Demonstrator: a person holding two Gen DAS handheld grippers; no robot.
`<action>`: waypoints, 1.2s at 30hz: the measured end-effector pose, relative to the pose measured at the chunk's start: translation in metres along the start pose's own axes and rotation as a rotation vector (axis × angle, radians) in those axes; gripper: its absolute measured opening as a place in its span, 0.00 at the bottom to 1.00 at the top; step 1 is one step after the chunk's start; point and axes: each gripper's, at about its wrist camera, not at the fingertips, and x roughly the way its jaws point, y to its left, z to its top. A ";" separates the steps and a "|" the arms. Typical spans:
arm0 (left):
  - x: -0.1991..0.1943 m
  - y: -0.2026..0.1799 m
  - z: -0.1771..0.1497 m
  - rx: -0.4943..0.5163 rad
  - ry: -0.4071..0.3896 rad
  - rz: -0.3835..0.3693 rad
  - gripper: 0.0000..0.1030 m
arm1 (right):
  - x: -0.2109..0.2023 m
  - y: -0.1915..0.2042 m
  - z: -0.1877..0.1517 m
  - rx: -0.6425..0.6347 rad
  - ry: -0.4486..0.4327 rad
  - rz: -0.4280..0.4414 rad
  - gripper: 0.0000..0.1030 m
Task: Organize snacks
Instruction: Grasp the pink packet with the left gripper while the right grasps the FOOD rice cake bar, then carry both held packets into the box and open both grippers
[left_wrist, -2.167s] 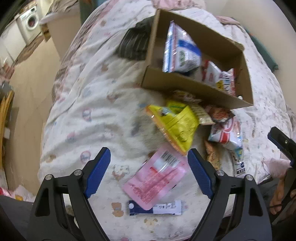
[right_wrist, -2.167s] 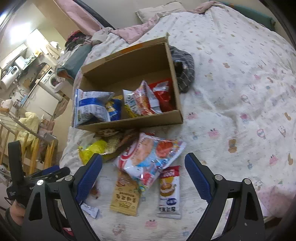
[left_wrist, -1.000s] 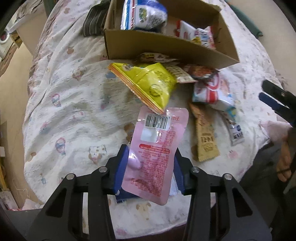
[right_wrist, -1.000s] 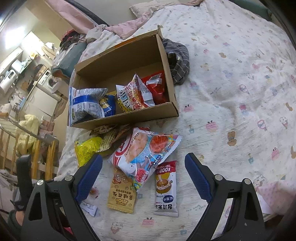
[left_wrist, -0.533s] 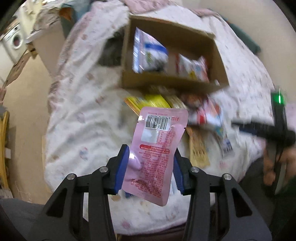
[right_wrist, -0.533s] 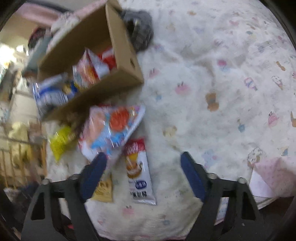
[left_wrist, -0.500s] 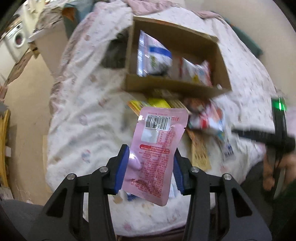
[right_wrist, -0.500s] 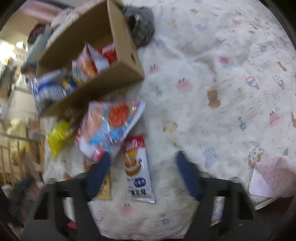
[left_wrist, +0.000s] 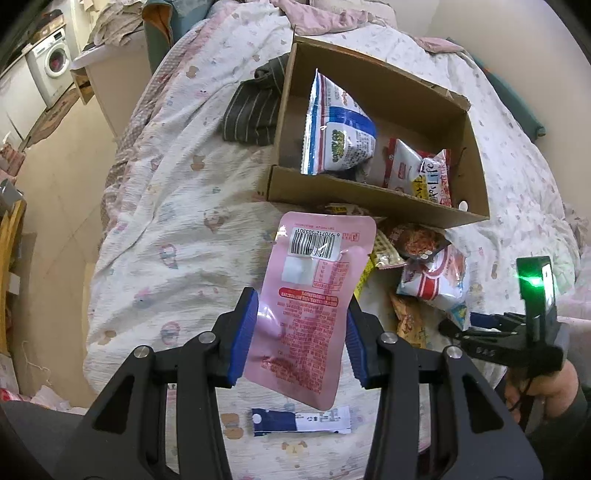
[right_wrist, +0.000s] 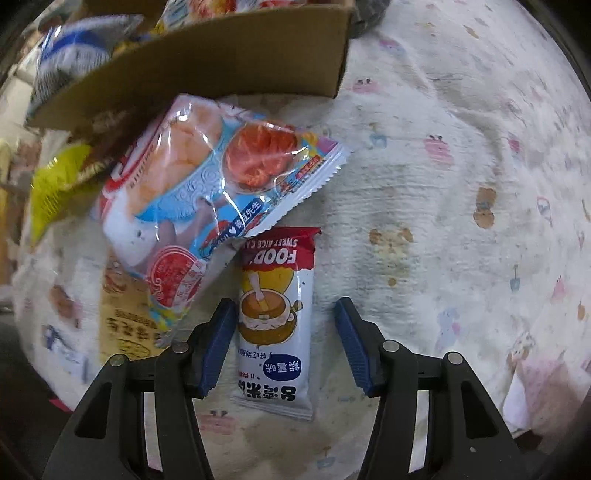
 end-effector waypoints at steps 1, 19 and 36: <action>0.000 -0.002 -0.001 0.003 -0.001 -0.002 0.39 | -0.001 0.000 -0.001 -0.009 -0.005 -0.012 0.48; 0.004 -0.015 -0.006 0.049 -0.027 0.048 0.39 | -0.083 -0.081 -0.035 0.308 -0.370 0.086 0.34; -0.030 -0.025 0.016 0.036 -0.115 0.001 0.39 | -0.153 -0.028 -0.010 0.183 -0.610 0.272 0.34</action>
